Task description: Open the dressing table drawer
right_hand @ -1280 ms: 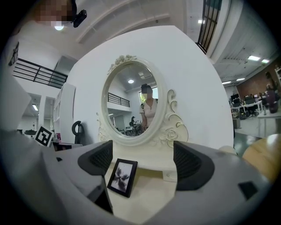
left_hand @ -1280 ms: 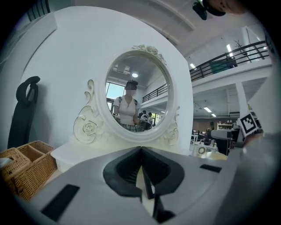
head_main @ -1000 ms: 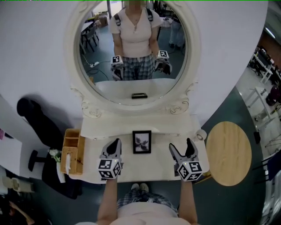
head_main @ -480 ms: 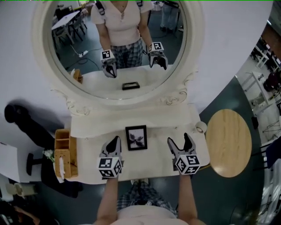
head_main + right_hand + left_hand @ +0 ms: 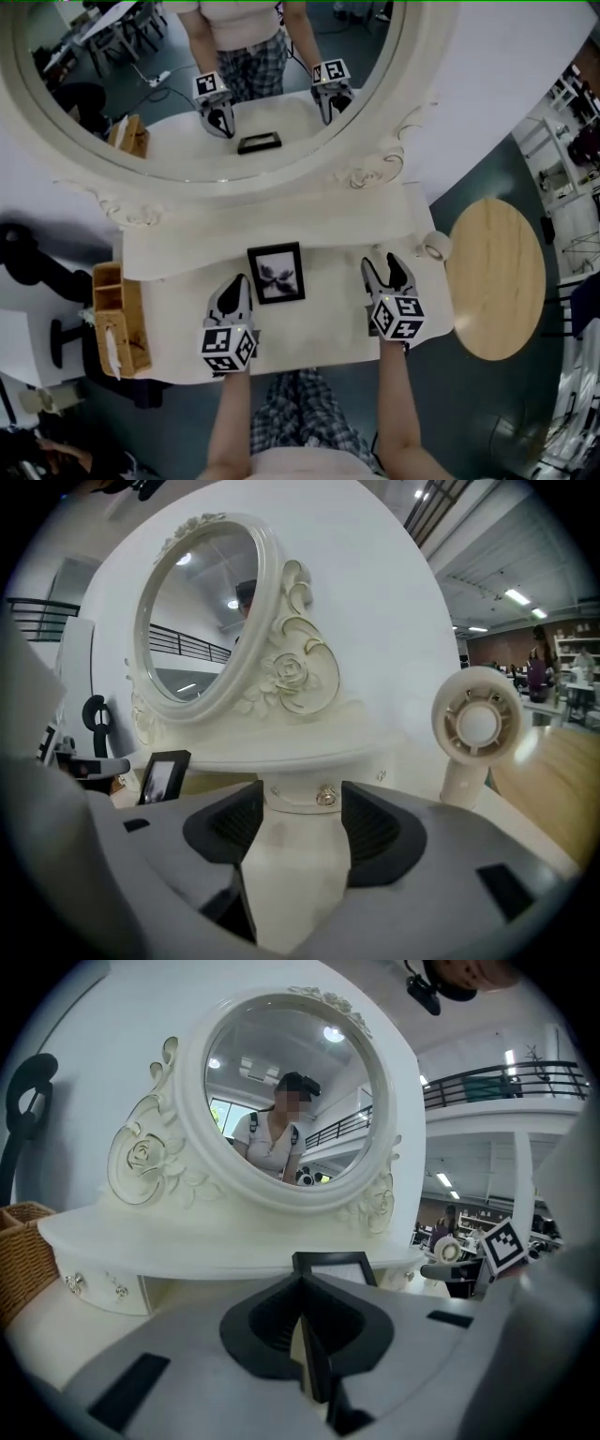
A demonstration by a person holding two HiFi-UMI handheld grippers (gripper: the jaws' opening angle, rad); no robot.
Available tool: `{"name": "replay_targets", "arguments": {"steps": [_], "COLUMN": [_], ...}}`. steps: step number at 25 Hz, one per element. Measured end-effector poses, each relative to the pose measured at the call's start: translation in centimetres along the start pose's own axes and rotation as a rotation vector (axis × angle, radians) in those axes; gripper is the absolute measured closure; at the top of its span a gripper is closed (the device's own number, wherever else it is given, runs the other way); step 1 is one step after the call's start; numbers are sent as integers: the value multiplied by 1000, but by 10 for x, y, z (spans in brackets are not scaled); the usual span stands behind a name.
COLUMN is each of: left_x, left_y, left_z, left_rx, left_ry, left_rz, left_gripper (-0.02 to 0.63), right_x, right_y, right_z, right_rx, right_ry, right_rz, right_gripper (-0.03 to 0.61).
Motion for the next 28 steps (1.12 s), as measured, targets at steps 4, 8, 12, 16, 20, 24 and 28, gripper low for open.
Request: {"name": "replay_targets", "arguments": {"steps": [4,8,12,16,20,24,28], "left_x": [-3,-5,-7,-10,-13,-14,-15], "left_y": [-8,-11,-10,-10,-9,-8,-8], "left_z": [4,6,6,6,8,7,6], "left_rx": [3,3,6,6,3,4,9], "left_ry": [-2,-1,3,13,19,21,21], "left_rz": [-4,-8,-14,-19,-21,-21,-23], "left_gripper": [586,586,587,587,586,587,586], "right_x": [-5,-6,-5,-3,-2,-2,-2], "right_y": [-17,-29,-38,-43,-47,-48,-48], "right_z": [11,17,18,18,20,21,21], "right_rx": [-25,-41,-39,-41,-60,-86,-95], "right_ry": [-7,-6,-7,-3,2,17,24], "right_rz": [-42,-78,-114,-126,-140,-146,-142], "right_gripper": [327,350,368,393,425,465,466]}}
Point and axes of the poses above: the fingertips, and each gripper's own axes: y backward along the fingers, z to its right, x out of its top, the point moved 6 cm from there along y, backward along the fingers, and after that the axes turned 15 degrees about -z, right-handed, at the moved point
